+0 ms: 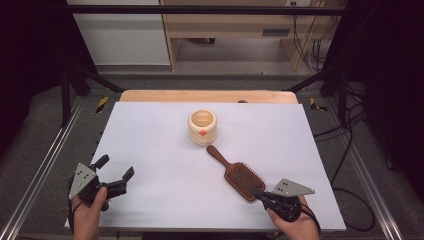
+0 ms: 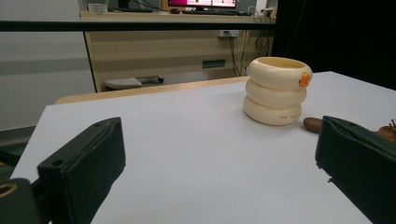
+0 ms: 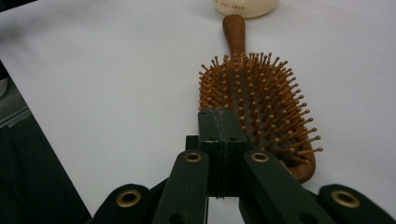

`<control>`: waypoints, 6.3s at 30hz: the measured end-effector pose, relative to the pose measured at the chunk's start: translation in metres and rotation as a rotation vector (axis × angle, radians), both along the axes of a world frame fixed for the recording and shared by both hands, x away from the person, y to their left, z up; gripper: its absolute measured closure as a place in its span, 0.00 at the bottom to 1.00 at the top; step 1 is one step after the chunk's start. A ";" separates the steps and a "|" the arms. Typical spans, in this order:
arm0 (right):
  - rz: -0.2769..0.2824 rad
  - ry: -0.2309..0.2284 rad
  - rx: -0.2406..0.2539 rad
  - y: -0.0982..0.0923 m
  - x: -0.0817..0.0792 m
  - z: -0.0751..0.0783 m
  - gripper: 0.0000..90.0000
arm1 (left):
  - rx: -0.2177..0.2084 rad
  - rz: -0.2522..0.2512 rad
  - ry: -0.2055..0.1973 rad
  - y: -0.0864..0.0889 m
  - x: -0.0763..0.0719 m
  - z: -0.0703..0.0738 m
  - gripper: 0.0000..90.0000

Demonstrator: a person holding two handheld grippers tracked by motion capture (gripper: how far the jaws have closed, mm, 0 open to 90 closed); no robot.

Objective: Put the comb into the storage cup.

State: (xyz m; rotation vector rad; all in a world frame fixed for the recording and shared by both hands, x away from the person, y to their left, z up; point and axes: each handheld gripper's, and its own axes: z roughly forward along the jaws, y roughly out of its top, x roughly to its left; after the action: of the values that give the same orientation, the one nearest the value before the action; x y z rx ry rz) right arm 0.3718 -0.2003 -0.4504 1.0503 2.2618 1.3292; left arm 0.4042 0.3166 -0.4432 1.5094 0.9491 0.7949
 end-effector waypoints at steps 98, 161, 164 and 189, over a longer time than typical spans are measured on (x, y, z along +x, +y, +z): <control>-0.200 0.075 -0.066 -0.029 0.049 -0.017 1.00 | 0.076 -0.017 0.017 -0.009 0.004 -0.004 0.02; -0.201 0.103 -0.099 -0.017 0.087 -0.008 1.00 | 0.065 0.001 0.017 -0.002 0.007 -0.004 0.02; -0.204 0.106 -0.096 -0.017 0.088 -0.008 1.00 | 0.065 -0.001 0.017 -0.002 0.007 -0.004 0.02; -0.217 0.111 -0.112 -0.010 0.110 -0.005 1.00 | 0.072 -0.006 0.018 -0.004 0.008 -0.005 0.02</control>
State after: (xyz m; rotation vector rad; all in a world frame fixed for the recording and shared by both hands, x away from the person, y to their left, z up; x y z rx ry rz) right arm 0.4814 -0.2100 -0.4549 1.3153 2.1951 1.0696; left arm 0.4118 0.3122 -0.4478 1.5829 0.9379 0.8197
